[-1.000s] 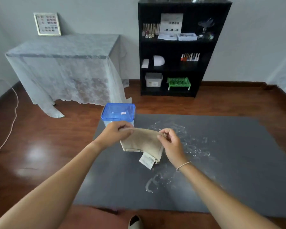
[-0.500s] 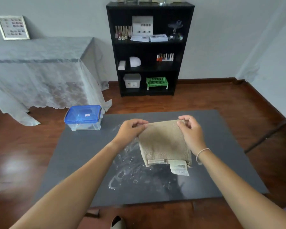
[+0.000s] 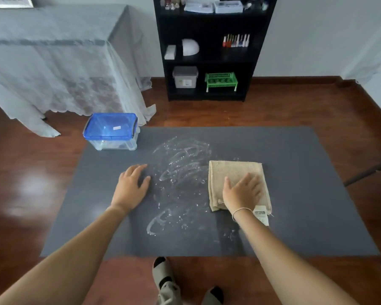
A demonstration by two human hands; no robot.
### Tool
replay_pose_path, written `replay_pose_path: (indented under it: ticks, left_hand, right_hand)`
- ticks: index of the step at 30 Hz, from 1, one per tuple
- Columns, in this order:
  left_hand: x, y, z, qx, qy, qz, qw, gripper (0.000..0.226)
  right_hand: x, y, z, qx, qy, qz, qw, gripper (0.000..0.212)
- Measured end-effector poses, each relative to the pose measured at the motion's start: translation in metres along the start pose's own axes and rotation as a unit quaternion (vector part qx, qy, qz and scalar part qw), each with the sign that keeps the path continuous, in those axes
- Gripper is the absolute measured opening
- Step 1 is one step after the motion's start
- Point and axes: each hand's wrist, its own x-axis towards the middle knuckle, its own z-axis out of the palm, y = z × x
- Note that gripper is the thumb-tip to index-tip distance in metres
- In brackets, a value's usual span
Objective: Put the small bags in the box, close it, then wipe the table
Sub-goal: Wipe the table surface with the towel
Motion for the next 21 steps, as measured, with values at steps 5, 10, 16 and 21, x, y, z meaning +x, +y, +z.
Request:
replay_pose_path:
  ticks: [5, 10, 16, 21]
  left_hand:
    - [-0.006, -0.047, -0.005, 0.133, 0.013, -0.009, 0.991, 0.046]
    - [-0.008, -0.065, -0.002, 0.171, 0.006, -0.002, 0.985, 0.057]
    - [-0.004, -0.07, -0.001, 0.152, 0.011, -0.004, 0.988, 0.057]
    - [-0.003, -0.067, -0.003, 0.133, 0.011, -0.009, 0.991, 0.059]
  right_hand:
    - [0.038, -0.015, 0.014, -0.03, 0.014, 0.039, 0.999, 0.078]
    - [0.099, -0.048, 0.009, -0.061, 0.036, 0.042, 0.997, 0.08]
    - [0.047, -0.137, 0.064, -0.168, -0.08, -0.342, 0.921, 0.083]
    - [-0.002, -0.079, 0.053, -0.211, -0.167, -0.659, 0.703, 0.059]
